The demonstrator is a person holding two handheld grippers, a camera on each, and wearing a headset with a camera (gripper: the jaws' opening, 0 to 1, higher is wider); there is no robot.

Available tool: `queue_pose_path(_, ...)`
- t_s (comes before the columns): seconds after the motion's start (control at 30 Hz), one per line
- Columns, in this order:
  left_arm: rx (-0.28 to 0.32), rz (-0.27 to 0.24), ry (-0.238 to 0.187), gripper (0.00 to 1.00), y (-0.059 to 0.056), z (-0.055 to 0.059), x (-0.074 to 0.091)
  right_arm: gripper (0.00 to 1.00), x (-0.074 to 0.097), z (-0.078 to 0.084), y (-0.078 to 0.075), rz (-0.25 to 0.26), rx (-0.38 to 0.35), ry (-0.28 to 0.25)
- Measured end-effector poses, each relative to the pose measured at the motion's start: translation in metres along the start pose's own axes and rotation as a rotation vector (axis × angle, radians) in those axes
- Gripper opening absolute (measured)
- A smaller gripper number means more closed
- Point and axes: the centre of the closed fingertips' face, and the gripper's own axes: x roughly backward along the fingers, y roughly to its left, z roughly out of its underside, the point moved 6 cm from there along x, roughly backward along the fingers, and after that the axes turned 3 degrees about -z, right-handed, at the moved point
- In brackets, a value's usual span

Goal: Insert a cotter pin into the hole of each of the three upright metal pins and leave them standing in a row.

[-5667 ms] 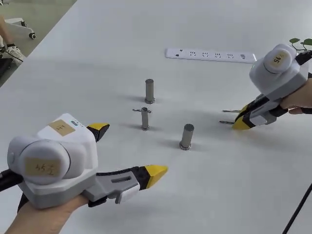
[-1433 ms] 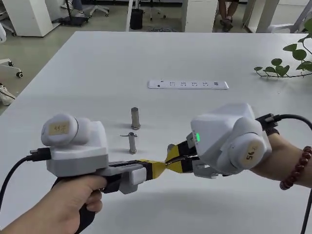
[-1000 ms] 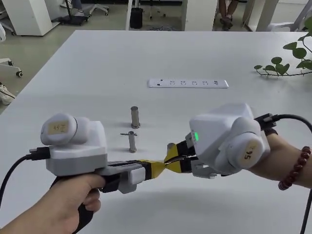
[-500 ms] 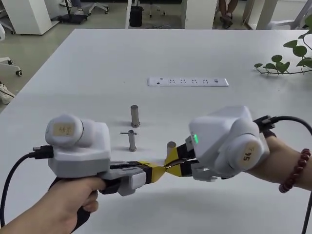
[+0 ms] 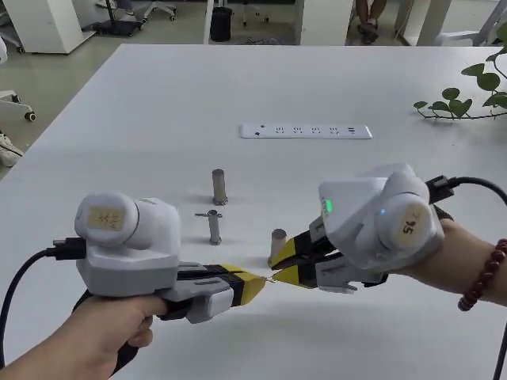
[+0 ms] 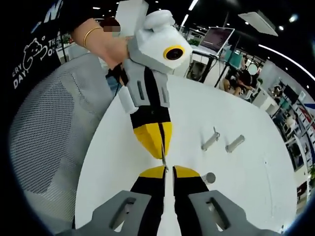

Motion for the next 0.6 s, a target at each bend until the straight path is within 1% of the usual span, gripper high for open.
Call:
queue_pose_path(0.1, -0.045, 0.003, 0.001, 0.00, -0.001, 0.001, 0.001, 0.02, 0.002, 0.004, -0.002, -0.016, -0.092, -0.034)
queue_pose_path(0.13, -0.069, 0.004, 0.001, 0.00, -0.002, 0.002, 0.001, 0.02, 0.002, 0.006, -0.003, -0.023, -0.125, -0.044)
queue_pose_path(0.23, -0.109, 0.009, -0.007, 0.00, -0.002, 0.002, 0.001, 0.03, 0.003, 0.010, -0.003, -0.036, -0.178, -0.069)
queue_pose_path(0.3, -0.136, 0.015, -0.012, 0.00, -0.002, 0.001, 0.001, 0.05, 0.003, 0.014, -0.002, -0.057, -0.218, -0.079)
queue_pose_path(0.37, -0.166, 0.025, -0.015, 0.00, -0.003, 0.001, 0.000, 0.07, 0.003, 0.018, 0.000, -0.082, -0.267, -0.088)
queue_pose_path(0.4, -0.193, 0.034, -0.017, 0.00, -0.005, 0.001, 0.000, 0.08, 0.003, 0.020, 0.000, -0.095, -0.286, -0.100)
queue_pose_path(0.47, -0.225, 0.050, -0.025, 0.00, -0.008, 0.000, 0.001, 0.08, 0.004, 0.023, 0.000, -0.117, -0.325, -0.116)
queue_pose_path(0.53, -0.259, 0.062, -0.029, 0.00, -0.008, -0.001, 0.000, 0.07, 0.005, 0.024, 0.004, -0.158, -0.367, -0.136)
queue_pose_path(0.57, -0.275, 0.070, -0.022, 0.00, -0.009, 0.000, 0.000, 0.08, 0.005, 0.025, 0.003, -0.153, -0.391, -0.142)
queue_pose_path(0.6, -0.284, 0.070, -0.017, 0.00, -0.009, 0.001, 0.000, 0.09, 0.006, 0.026, 0.002, -0.156, -0.385, -0.142)
